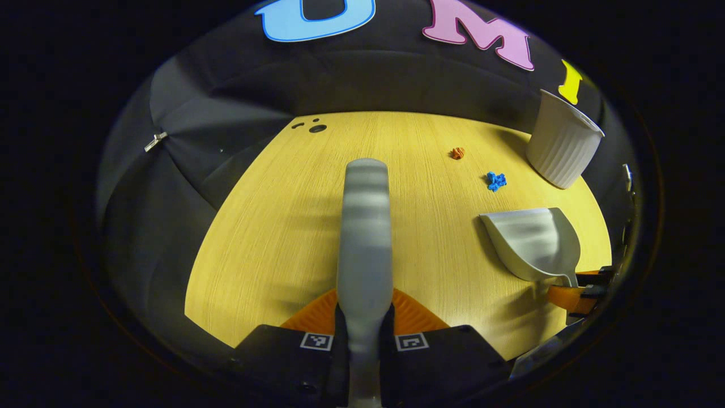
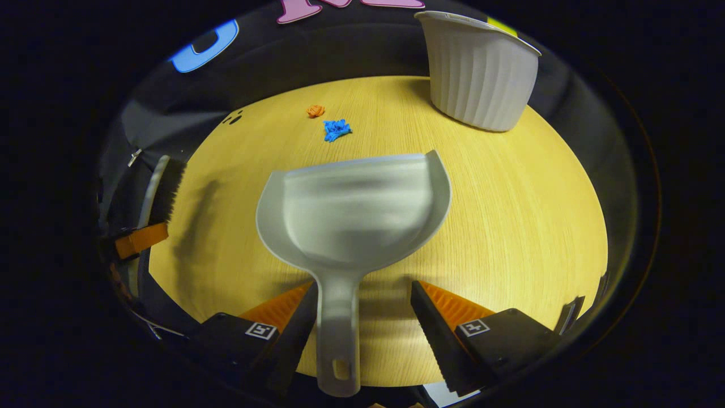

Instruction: Pick up the small broom and dustpan from the desktop, sweep the trash into the dustpan with the broom, and then empty the trash into the garbage bin.

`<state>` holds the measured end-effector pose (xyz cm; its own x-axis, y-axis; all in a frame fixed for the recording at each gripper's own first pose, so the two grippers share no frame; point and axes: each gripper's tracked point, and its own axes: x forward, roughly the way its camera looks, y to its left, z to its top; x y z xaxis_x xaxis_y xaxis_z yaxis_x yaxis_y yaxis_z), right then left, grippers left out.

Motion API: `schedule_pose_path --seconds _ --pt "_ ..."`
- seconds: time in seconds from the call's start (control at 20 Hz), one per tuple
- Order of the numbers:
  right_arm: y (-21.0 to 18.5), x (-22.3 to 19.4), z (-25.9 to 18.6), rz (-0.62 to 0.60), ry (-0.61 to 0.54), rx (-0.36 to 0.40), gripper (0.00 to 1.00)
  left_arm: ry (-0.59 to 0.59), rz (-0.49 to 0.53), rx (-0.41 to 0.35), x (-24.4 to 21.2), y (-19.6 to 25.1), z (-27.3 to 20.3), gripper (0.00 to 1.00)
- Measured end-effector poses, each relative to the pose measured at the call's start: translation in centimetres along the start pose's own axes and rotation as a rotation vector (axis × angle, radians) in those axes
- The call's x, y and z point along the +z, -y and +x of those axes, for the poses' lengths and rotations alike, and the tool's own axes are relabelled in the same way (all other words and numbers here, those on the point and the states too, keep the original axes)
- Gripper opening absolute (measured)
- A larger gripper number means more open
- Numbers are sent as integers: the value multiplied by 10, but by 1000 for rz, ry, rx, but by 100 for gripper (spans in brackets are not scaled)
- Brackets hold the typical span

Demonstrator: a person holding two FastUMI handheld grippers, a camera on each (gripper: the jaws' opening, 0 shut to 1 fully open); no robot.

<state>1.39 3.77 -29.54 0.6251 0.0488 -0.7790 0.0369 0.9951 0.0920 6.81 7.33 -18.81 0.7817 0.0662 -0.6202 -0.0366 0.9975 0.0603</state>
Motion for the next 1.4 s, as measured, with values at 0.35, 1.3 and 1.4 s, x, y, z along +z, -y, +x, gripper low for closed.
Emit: schedule_pose_path --seconds 0.35,1.3,1.4 --pt "-7 6 15 -2 -35 15 86 -45 -77 26 -17 -3 1 26" --pt "27 19 1 -114 -67 89 33 -63 125 -99 93 29 101 24" --pt "36 25 -2 -129 -61 86 33 -58 207 -114 120 36 123 24"
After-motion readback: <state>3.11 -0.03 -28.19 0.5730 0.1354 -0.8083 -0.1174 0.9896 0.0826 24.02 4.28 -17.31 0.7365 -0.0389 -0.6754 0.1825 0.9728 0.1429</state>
